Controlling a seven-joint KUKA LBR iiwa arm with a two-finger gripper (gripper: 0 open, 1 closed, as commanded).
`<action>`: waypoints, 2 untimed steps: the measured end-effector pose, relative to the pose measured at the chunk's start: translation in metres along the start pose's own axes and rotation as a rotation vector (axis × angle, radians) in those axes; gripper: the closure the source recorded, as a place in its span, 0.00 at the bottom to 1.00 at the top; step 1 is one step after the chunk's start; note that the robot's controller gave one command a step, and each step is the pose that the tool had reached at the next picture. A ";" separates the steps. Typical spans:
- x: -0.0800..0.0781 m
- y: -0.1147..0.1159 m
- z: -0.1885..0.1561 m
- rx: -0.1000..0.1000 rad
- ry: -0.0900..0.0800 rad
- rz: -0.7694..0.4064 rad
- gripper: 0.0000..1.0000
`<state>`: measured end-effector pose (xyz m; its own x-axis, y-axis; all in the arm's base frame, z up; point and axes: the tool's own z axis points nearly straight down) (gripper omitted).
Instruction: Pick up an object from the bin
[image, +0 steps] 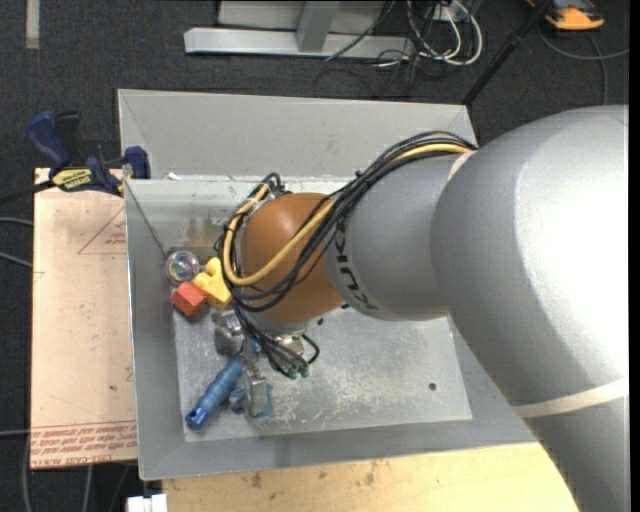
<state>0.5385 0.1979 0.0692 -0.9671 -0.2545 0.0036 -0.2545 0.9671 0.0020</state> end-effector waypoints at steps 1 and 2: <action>-0.001 -0.001 -0.003 0.000 -0.003 0.003 1.00; -0.014 -0.006 -0.127 0.000 -0.013 0.032 1.00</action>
Offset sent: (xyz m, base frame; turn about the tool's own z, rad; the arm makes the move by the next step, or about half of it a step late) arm 0.0000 0.0000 0.0000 0.0000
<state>0.5540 0.1953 0.1957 -0.9746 -0.2238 -0.0096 -0.2238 0.9746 0.0017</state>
